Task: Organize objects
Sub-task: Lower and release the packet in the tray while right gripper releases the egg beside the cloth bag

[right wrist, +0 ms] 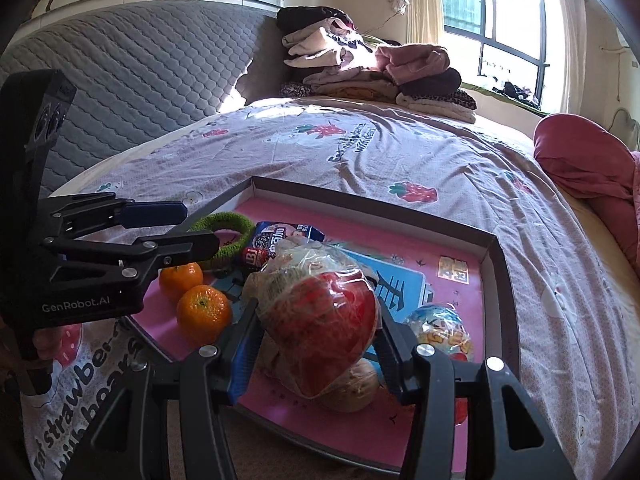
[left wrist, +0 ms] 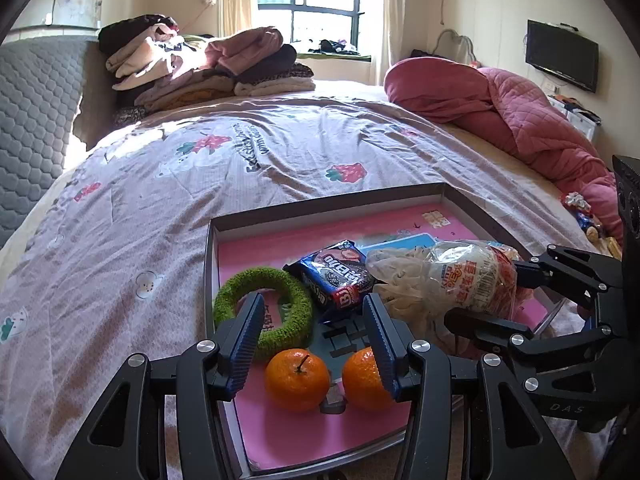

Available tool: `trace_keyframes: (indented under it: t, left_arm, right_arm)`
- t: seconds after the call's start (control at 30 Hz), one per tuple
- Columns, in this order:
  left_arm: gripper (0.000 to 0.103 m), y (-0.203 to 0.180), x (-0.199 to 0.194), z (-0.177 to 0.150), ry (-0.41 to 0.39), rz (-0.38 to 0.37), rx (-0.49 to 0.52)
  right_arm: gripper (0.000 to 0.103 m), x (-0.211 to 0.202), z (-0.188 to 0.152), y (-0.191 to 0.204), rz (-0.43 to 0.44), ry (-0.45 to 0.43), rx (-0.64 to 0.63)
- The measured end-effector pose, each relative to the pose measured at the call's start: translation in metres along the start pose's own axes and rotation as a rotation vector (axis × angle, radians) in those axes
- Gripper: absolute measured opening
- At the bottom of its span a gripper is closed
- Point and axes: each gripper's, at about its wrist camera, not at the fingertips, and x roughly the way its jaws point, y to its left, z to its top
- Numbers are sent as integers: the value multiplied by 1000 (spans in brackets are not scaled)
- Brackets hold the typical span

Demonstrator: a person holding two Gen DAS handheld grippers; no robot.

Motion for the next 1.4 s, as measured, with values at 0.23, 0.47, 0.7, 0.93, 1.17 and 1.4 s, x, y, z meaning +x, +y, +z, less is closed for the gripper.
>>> trace_keyframes:
  t: [0.23, 0.47, 0.7, 0.93, 1.17, 1.4]
  left_arm:
    - [53, -5, 6, -4, 26, 2, 6]
    - [57, -4, 9, -6, 48, -4, -8]
    - [65, -5, 10, -7, 60, 2, -17]
    - [71, -6, 6, -7, 59, 14, -26]
    - [71, -5, -3, -5, 45, 26, -31]
    - [76, -6, -21, -4, 26, 32, -53]
  right_arm:
    - [53, 8, -5, -1, -16, 48, 5]
    - [57, 6, -4, -2, -18, 54, 10]
    - [59, -3, -2, -4, -25, 37, 29]
    - [59, -11, 1, -5, -29, 22, 38]
    - [60, -22, 4, -5, -29, -5, 47]
    - [61, -41, 9, -4, -30, -43, 60]
